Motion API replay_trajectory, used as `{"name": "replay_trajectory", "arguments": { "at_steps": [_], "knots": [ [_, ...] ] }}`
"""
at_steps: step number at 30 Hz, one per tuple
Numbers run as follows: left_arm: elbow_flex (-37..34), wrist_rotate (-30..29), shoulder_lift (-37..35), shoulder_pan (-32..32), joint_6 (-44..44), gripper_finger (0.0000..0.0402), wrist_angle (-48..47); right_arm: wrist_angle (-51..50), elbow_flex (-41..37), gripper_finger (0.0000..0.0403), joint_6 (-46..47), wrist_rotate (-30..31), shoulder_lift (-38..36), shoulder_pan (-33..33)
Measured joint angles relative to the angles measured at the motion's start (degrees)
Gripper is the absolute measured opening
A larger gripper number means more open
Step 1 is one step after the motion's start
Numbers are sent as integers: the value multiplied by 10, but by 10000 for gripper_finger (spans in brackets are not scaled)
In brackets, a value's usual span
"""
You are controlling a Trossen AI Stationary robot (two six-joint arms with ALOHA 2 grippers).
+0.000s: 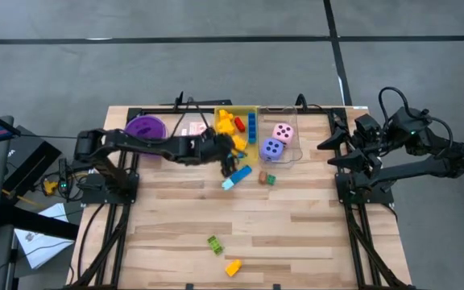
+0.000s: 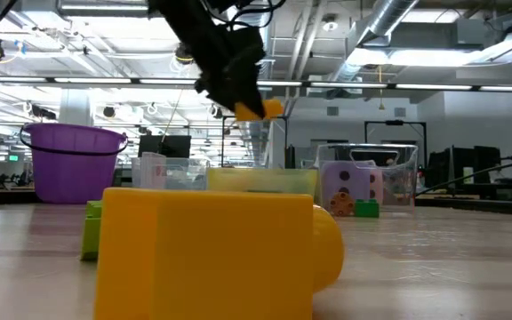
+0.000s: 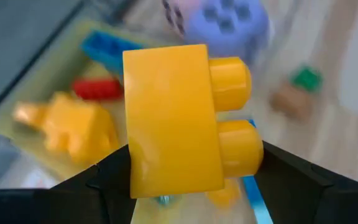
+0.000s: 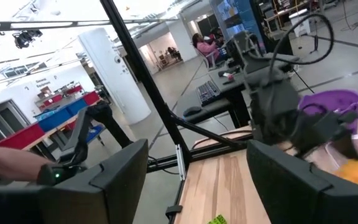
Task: Pick & Place Toys
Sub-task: Put the yellow gamepiece into the yellow bin
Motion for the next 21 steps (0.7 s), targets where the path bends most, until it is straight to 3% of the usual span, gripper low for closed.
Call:
{"name": "replay_trajectory", "arguments": {
  "at_steps": [7, 14, 21],
  "knots": [
    [0, 0, 30, 62, 12, 267, 131, 3, 0, 266, 6, 3, 0, -1],
    [0, -5, 92, 108, -97, 268, 205, 3, 0, 266, 17, 14, 0, -1],
    [58, -42, 147, 143, -238, 268, 227, 16, 0, 266, 21, 18, 0, -1]
  ]
}}
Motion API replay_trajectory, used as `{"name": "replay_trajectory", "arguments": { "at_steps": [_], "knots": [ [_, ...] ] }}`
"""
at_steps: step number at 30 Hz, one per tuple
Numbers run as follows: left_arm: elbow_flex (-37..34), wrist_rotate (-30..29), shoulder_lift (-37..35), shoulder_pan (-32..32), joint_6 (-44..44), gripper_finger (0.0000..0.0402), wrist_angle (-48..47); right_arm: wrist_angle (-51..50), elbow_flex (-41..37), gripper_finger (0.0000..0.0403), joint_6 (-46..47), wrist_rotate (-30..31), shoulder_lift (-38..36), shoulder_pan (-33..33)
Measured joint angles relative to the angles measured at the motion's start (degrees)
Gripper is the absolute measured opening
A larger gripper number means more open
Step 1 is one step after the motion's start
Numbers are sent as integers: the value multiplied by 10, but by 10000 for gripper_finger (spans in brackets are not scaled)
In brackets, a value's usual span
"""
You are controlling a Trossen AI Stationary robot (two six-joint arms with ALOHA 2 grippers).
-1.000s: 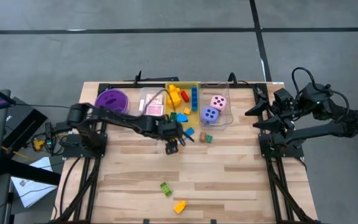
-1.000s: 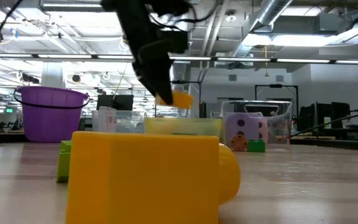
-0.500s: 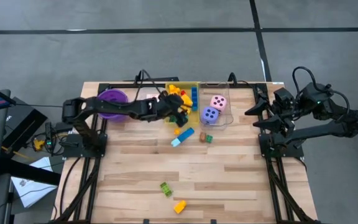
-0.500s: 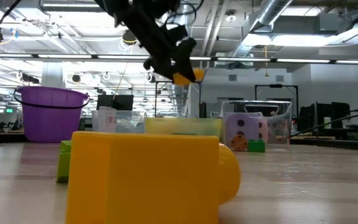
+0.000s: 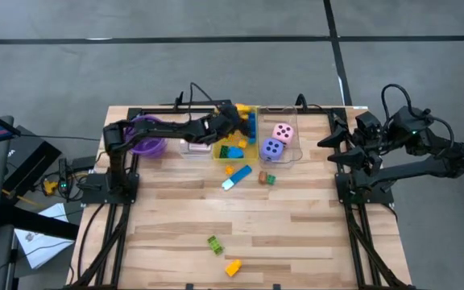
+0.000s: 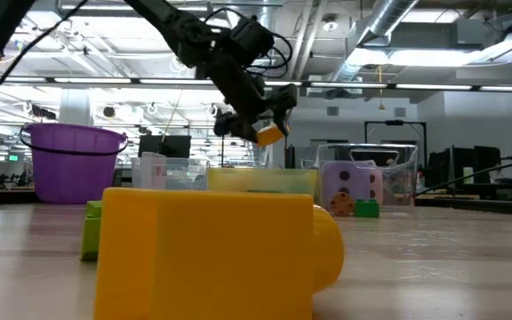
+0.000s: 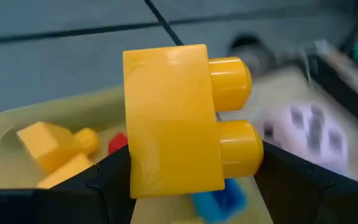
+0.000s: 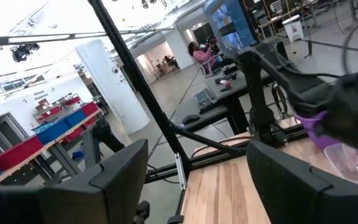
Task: Pick & Place Toys
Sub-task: Put the yellow gamepiece into the yellow bin
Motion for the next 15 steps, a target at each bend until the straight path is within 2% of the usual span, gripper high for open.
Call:
{"name": "replay_trajectory", "arguments": {
  "at_steps": [2, 8, 11, 15],
  "knots": [
    [19, 3, 14, 12, -43, 268, 8, 2, 0, 266, 0, 2, 0, 0],
    [75, 27, 63, 32, -100, 268, 2, 5, 0, 266, 0, 12, 0, 0],
    [80, 31, 79, 39, -163, 269, 0, 5, 0, 266, 0, 12, 0, 0],
    [80, 39, 90, 44, -190, 269, -32, 4, 0, 266, 0, 12, 0, 0]
  ]
}}
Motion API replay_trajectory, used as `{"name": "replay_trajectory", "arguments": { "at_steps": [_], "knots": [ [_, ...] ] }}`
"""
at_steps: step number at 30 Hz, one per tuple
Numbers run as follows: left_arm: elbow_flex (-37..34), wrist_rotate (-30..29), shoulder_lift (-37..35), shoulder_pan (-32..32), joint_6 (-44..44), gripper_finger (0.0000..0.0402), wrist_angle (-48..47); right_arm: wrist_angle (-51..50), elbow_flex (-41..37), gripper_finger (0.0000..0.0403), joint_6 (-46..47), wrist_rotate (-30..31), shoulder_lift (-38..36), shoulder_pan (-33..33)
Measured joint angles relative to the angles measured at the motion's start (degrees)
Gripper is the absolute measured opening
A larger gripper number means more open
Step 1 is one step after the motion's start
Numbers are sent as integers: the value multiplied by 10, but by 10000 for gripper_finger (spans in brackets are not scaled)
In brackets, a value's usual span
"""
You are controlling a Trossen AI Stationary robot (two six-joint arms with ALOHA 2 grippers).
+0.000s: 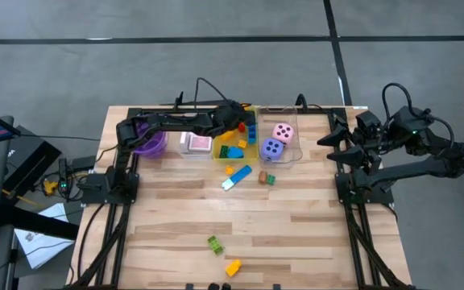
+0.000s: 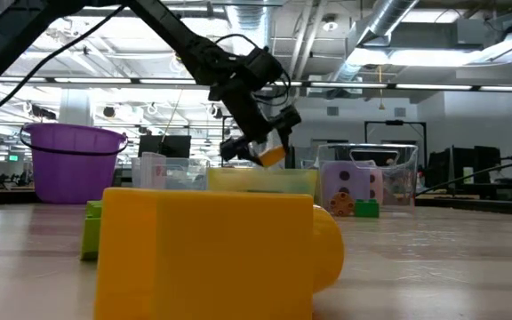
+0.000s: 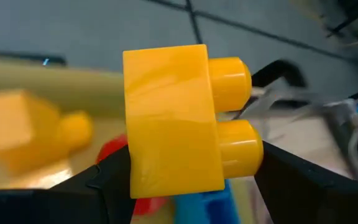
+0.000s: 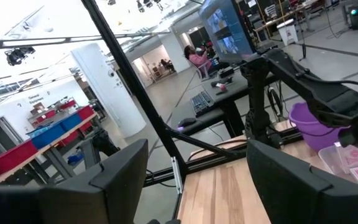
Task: Pick & Place Toys
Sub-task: Put the yellow gamepiece into the yellow bin
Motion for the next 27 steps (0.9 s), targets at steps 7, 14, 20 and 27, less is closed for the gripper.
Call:
{"name": "replay_trajectory", "arguments": {
  "at_steps": [7, 14, 20, 27],
  "knots": [
    [0, 2, -10, -2, -45, 269, -60, -1, 0, 266, 0, 0, 0, 0],
    [-1, 2, -20, 4, -45, 269, -94, -12, 0, 266, 0, 0, 0, 0],
    [-1, 2, -20, 7, -45, 269, -92, -12, 0, 266, 0, 0, 0, 0],
    [-1, 2, -21, 12, -45, 269, -91, -15, 0, 266, 0, 0, 0, 0]
  ]
}}
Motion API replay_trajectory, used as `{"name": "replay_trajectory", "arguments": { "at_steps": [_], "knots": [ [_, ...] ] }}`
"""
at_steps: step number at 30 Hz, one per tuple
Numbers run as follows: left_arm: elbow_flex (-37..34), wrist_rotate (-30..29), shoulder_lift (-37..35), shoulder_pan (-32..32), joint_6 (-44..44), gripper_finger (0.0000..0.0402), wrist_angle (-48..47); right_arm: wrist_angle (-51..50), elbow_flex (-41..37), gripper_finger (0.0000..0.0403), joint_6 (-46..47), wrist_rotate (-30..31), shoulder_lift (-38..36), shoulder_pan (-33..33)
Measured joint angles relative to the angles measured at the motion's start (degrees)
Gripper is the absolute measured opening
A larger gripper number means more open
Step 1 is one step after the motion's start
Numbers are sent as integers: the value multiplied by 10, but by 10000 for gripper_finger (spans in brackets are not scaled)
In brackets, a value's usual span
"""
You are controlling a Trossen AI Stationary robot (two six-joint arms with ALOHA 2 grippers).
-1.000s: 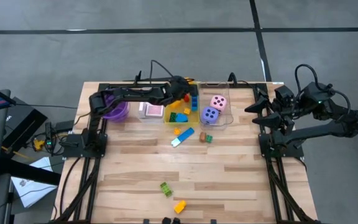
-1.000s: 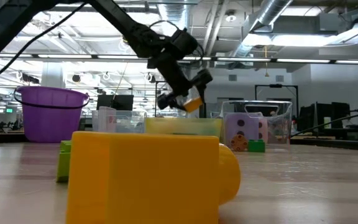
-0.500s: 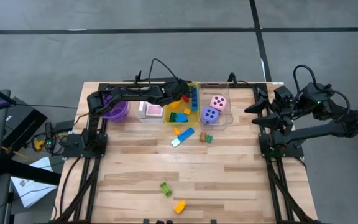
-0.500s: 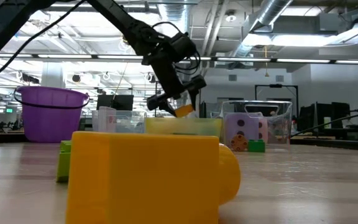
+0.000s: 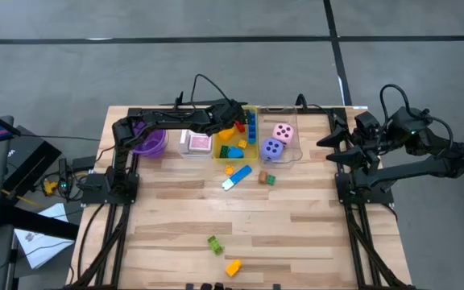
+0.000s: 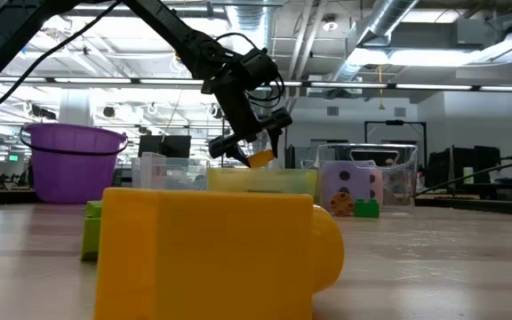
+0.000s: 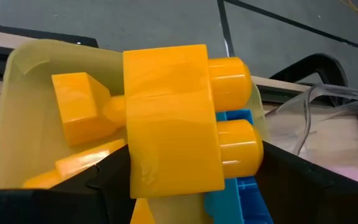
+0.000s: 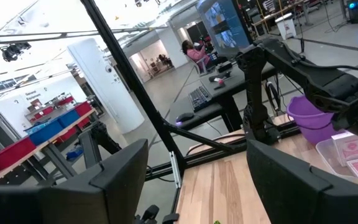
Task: Pick & Place Toys
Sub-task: Put the yellow gamepiece into the yellow bin, then put the green gamepiece into the yellow bin
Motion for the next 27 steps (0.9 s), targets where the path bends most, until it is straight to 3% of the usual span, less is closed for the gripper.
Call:
{"name": "replay_trajectory", "arguments": {
  "at_steps": [19, 27],
  "knots": [
    [0, -28, -1, 0, 0, 308, 8, 0, 0, 266, 0, 0, 0, 0],
    [0, -31, -12, 3, 9, 304, 45, 0, 0, 266, 0, 0, 0, 0]
  ]
}}
